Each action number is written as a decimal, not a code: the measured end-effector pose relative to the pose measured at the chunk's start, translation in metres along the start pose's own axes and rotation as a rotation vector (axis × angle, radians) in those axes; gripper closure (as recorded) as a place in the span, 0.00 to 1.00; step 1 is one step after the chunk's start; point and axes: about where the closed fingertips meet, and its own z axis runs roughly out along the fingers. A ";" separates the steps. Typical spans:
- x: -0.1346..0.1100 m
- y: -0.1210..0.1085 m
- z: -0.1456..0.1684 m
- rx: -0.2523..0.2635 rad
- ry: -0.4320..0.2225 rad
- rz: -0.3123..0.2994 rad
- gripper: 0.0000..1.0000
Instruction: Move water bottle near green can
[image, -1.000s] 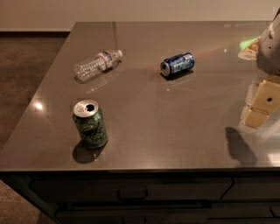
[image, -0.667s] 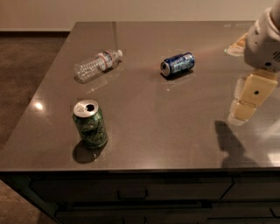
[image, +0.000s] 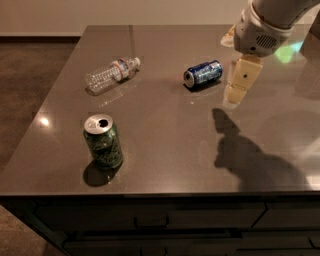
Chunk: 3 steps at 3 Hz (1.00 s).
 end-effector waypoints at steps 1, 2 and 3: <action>-0.016 -0.040 0.023 -0.003 -0.027 -0.036 0.00; -0.035 -0.078 0.054 0.010 -0.056 -0.110 0.00; -0.071 -0.112 0.089 0.034 -0.111 -0.244 0.00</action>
Offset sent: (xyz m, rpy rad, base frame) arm 0.1519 0.0583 -0.0339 0.0206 -0.0886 0.2189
